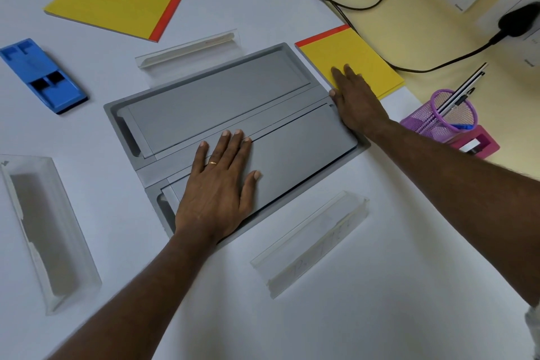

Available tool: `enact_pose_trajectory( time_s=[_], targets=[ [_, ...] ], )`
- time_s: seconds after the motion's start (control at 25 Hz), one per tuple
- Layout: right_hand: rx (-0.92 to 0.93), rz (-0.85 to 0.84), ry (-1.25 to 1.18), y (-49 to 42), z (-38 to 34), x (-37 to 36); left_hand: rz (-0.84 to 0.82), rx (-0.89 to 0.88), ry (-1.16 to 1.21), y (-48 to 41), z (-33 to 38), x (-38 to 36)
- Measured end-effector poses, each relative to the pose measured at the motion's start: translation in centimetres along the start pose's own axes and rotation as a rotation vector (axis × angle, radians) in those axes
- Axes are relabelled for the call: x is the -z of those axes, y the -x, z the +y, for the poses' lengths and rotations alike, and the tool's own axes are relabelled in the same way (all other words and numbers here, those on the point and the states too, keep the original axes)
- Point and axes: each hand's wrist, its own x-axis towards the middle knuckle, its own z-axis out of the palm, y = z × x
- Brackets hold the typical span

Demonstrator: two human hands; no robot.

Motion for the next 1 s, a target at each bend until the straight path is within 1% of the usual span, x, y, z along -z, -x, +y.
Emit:
enact_pose_trajectory(
  time_s=[0.12, 0.24, 0.32, 0.44, 0.6, 0.88, 1.0],
  targets=[
    [-0.035, 0.046, -0.072, 2.2, -0.4, 1.0, -0.003, -0.009, -0.014, -0.1, 0.1, 0.0],
    [-0.054, 0.015, -0.119, 6.2, -2.0, 3.1, -0.056, 0.005, -0.068, 0.2, 0.6, 0.9],
    [-0.025, -0.026, -0.145, 9.3, -3.7, 4.0, -0.127, 0.030, -0.116, 0.4, 1.2, 1.7],
    [0.097, -0.050, -0.166, 14.4, -6.9, 5.1, -0.201, 0.064, -0.150, 1.8, 1.9, 4.7],
    [0.231, -0.035, -0.181, 20.6, -12.2, 6.8, -0.089, 0.074, -0.126, 7.4, 2.8, 10.9],
    [0.382, -0.022, -0.167, 31.0, -23.8, 11.4, 0.066, 0.234, -0.155, 20.6, 3.6, 23.2],
    [0.448, -0.006, -0.175, 36.5, -28.8, 13.3, 0.100, 0.283, -0.187, 27.6, 3.1, 28.1]
  ],
)
